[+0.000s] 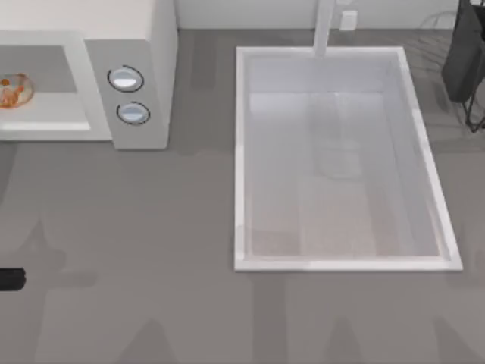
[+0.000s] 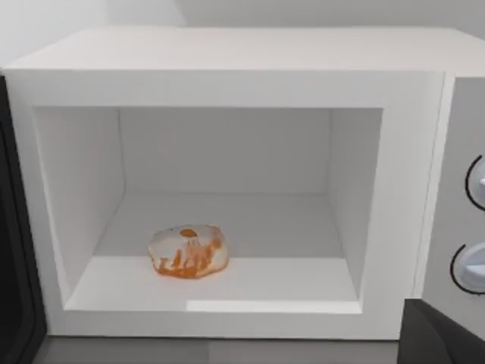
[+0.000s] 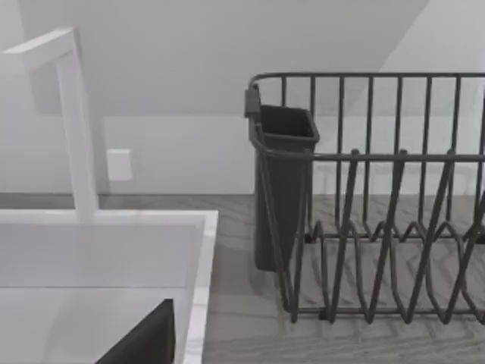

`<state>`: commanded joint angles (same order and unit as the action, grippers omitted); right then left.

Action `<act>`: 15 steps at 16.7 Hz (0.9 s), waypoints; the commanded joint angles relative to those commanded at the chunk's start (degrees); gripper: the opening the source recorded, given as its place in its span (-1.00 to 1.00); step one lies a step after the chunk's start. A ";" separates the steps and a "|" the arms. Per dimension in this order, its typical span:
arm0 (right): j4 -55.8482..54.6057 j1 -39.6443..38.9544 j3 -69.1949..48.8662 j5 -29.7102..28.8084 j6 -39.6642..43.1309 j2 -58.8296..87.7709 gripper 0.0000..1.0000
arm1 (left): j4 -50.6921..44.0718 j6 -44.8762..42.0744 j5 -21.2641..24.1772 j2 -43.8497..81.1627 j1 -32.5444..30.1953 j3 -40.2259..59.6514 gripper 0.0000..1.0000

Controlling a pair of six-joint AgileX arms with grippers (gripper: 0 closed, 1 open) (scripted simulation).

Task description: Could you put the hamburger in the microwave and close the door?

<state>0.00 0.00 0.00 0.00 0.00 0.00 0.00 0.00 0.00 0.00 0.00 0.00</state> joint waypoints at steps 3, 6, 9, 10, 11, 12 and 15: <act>0.00 0.00 0.00 0.00 0.00 0.00 1.00 | 0.00 0.00 0.00 0.00 0.00 0.00 -1.00; 0.00 0.00 0.00 0.00 0.00 0.00 1.00 | -0.01 0.00 0.16 0.00 0.16 0.01 -1.00; 0.00 0.00 0.00 0.00 0.00 0.00 1.00 | -0.24 0.00 4.20 -0.38 4.21 -0.13 -1.00; 0.00 0.00 0.00 0.00 0.00 0.00 1.00 | -0.35 0.00 6.48 -0.59 6.49 -0.20 -1.00; 0.00 0.00 0.00 0.00 0.00 0.00 1.00 | -0.48 0.00 8.93 -0.80 8.93 -0.28 -1.00; 0.00 0.00 0.00 0.00 0.00 0.00 1.00 | -0.62 0.00 11.33 -1.00 11.34 -0.38 -1.00; 0.00 0.00 0.00 0.00 0.00 0.00 1.00 | -1.02 0.02 17.75 -1.54 17.75 -0.65 -1.00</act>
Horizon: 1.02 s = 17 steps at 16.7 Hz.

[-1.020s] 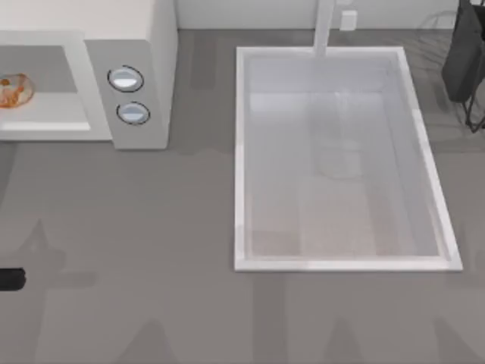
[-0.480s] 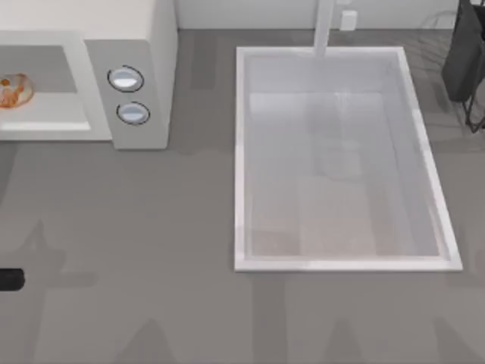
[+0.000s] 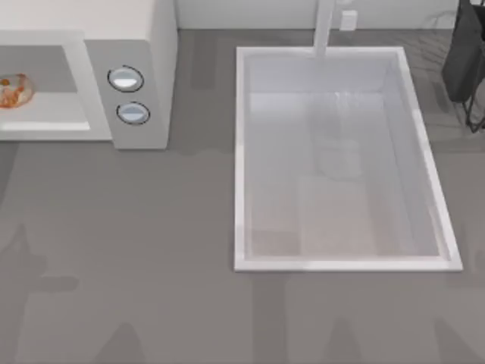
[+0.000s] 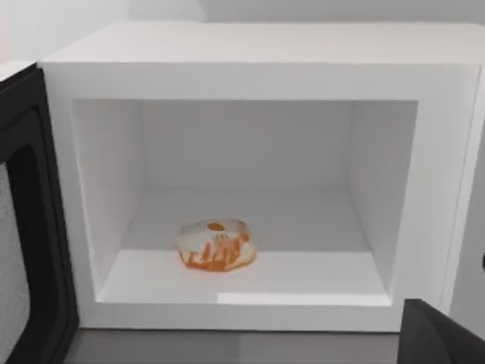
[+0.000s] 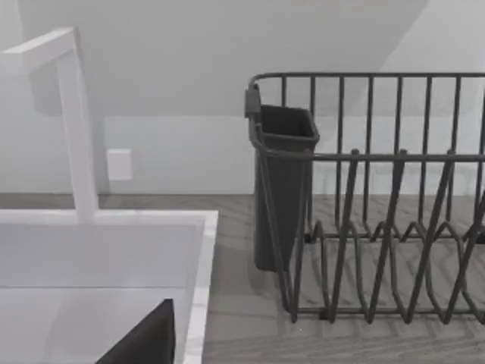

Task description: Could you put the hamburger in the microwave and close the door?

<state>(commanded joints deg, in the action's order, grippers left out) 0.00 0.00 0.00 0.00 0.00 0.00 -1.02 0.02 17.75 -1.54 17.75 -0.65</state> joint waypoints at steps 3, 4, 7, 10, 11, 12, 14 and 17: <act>0.00 0.00 0.00 0.00 0.00 0.00 1.00 | -0.18 0.01 3.88 -0.39 3.88 -0.10 -1.00; 0.00 0.00 0.00 0.00 0.00 0.00 1.00 | -0.19 0.02 4.26 -0.43 4.26 -0.10 -1.00; 0.00 0.00 0.00 0.00 0.00 0.00 1.00 | -0.16 -0.03 4.07 -0.24 4.06 0.02 -1.00; 0.00 0.00 0.00 0.00 0.00 0.00 1.00 | -2.04 0.00 1.79 -1.56 2.12 0.50 -1.00; 0.00 0.00 0.00 0.00 0.00 0.00 1.00 | -3.33 0.01 0.30 -2.45 0.81 0.82 -1.00; 0.00 0.00 0.00 0.00 0.00 0.00 1.00 | -4.73 0.03 -1.25 -3.41 -0.81 1.15 -1.00; 0.00 0.00 0.00 0.00 0.00 0.00 1.00 | -7.36 0.06 -4.21 -5.29 -4.18 1.86 -1.00; 0.00 0.00 0.00 0.00 0.00 0.00 1.00 | -8.80 0.08 -5.86 -6.53 -5.88 2.39 -1.00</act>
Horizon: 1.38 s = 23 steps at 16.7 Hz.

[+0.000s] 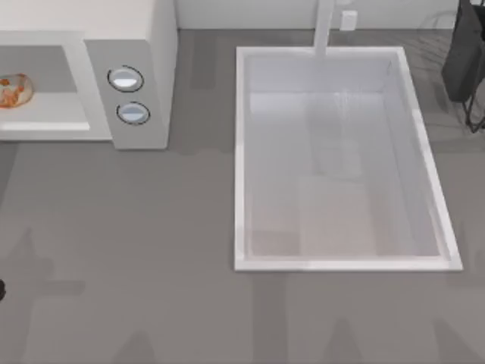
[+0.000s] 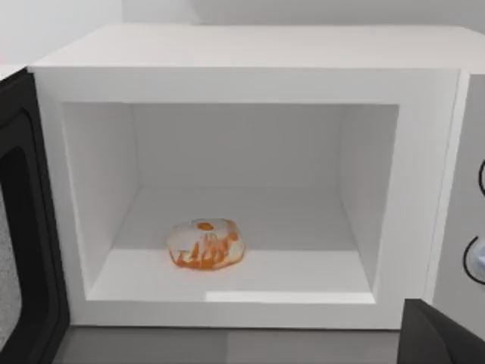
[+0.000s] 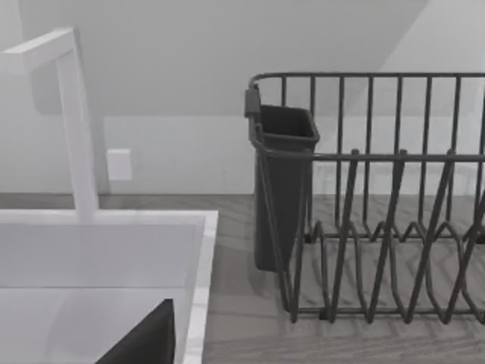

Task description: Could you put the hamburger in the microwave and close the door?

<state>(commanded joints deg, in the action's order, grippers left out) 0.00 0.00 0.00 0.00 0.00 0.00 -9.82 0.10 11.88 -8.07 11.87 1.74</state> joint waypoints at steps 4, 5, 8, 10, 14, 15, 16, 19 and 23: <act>0.00 0.00 0.00 0.00 0.00 0.00 1.00 | -0.56 0.04 -0.75 0.08 -0.57 0.40 -1.00; 0.00 0.00 0.00 0.00 0.00 0.00 1.00 | -1.40 0.04 -1.91 -0.09 -1.51 1.13 -1.00; 0.00 0.00 0.00 0.00 0.00 0.00 1.00 | -4.67 0.07 -6.33 -0.42 -6.04 3.85 -1.00; 0.00 0.00 0.00 0.00 0.00 0.00 1.00 | -6.17 0.08 -8.68 -0.54 -8.69 5.29 -1.00; 0.00 0.00 0.00 0.00 0.00 0.00 1.00 | -6.34 0.12 -9.02 -0.43 -9.02 5.47 -1.00; 0.00 0.00 0.00 0.00 0.00 0.00 1.00 | -6.35 0.11 -9.02 -0.42 -9.01 5.48 -1.00; 0.00 0.00 0.00 0.00 0.00 0.00 1.00 | -6.57 -0.42 -8.70 0.15 -8.45 6.02 -1.00; 0.00 0.00 0.00 0.00 0.00 0.00 1.00 | -8.47 -4.93 -6.10 5.56 -3.23 10.76 -1.00; 0.00 0.00 0.00 0.00 0.00 0.00 1.00 | -13.29 -15.50 -0.07 21.23 9.55 22.50 -1.00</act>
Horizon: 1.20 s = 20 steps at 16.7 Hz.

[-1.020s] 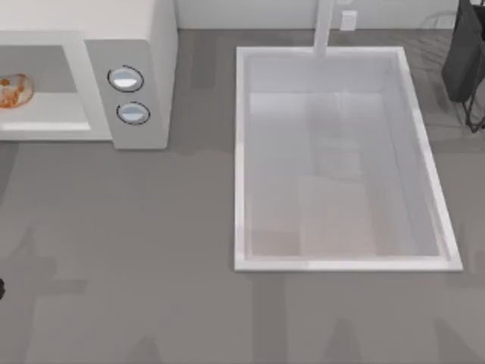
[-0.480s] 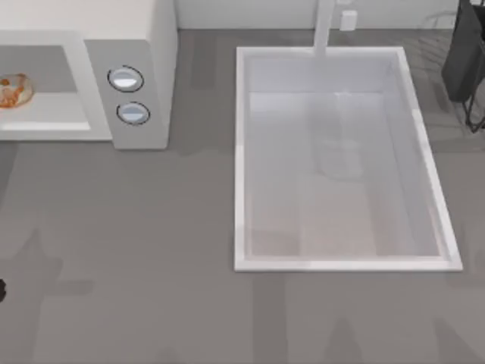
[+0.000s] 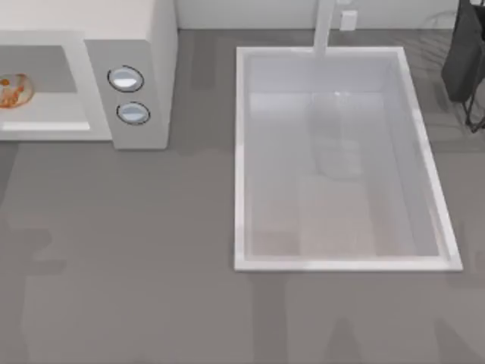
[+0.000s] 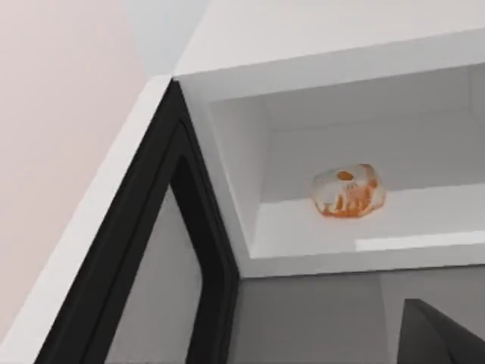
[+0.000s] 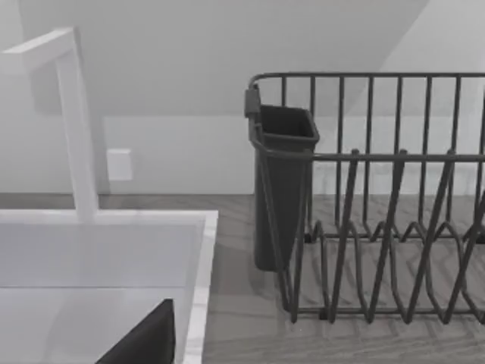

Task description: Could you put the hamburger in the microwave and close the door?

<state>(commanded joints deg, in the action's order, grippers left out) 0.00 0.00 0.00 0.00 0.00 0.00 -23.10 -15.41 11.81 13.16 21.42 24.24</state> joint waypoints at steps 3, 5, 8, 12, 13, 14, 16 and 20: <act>0.00 0.00 0.00 0.00 0.00 0.00 1.00 | -4.64 -9.28 5.43 17.29 11.06 10.80 -1.00; 0.00 0.00 0.00 0.00 0.00 0.00 1.00 | -7.90 -15.39 9.14 30.17 17.95 18.34 -1.00; 0.00 0.00 0.00 0.00 0.00 0.00 1.00 | -12.41 -23.56 14.40 48.48 26.57 29.36 -1.00; 0.00 0.00 0.00 0.00 0.00 0.00 1.00 | -16.89 -31.50 20.37 68.21 34.08 42.17 -1.00; 0.00 0.00 0.00 0.00 0.00 0.00 1.00 | -17.69 -32.92 21.65 72.29 35.34 44.86 -1.00; 0.00 0.00 0.00 0.00 0.00 0.00 1.00 | -18.38 -34.13 22.83 76.00 36.39 47.29 -1.00; 0.00 0.00 0.00 0.00 0.00 0.00 1.00 | -19.46 -35.94 24.80 82.01 37.73 51.24 -1.00; 0.00 0.00 0.00 0.00 0.00 0.00 1.00 | -20.43 -37.38 26.64 86.90 38.61 54.68 -1.00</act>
<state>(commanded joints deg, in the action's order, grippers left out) 0.00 0.00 0.00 0.00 0.00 0.00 -43.53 -52.79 38.45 100.06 60.03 78.92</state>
